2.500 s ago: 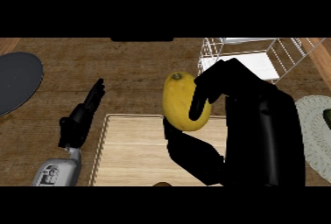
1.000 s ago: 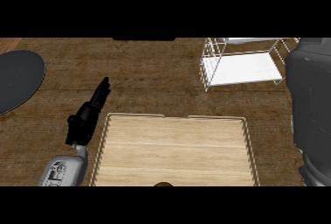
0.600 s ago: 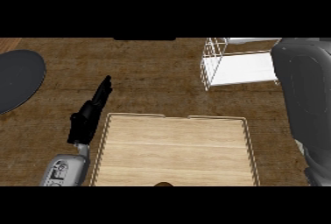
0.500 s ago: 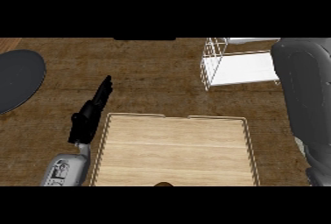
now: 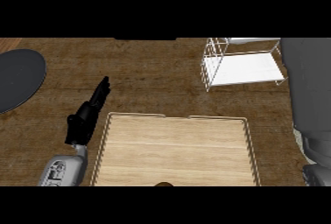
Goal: Pick the lemon from the tray and place it in the tiered shelf
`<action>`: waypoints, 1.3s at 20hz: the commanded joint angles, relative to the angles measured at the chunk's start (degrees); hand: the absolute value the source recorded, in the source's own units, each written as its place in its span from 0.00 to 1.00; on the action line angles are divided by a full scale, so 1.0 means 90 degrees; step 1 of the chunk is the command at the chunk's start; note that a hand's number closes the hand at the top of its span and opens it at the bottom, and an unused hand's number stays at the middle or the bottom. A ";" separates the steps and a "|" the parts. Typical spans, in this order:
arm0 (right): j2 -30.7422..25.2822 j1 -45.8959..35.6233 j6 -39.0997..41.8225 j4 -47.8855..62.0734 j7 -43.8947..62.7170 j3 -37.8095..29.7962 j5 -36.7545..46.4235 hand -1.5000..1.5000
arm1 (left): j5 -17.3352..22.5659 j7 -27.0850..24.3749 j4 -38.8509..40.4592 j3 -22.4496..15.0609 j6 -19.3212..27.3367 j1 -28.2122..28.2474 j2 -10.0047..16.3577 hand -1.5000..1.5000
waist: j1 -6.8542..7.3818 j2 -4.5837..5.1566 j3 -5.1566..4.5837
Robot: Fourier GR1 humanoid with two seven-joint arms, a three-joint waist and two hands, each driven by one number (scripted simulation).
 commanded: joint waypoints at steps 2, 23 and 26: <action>-0.0055 -0.0221 -0.0526 0.0879 -0.0628 -0.0203 -0.0378 1.00 | 0.0044 0.0013 0.0076 0.0066 -0.0058 -0.0109 0.0017 0.50 | -0.0011 -0.0006 -0.0002; -0.0508 0.0404 -0.0606 0.0364 0.0385 -0.0591 -0.0603 0.00 | -0.0027 0.0243 -0.0161 0.0040 -0.0024 -0.0013 -0.0029 0.50 | -0.0085 -0.0034 -0.0001; -0.0629 -0.0009 -0.0116 0.0318 0.0644 -0.0517 -0.0772 0.00 | 0.0114 0.0197 -0.0208 0.0132 -0.0158 0.0019 0.0042 0.50 | -0.0070 -0.0034 -0.0004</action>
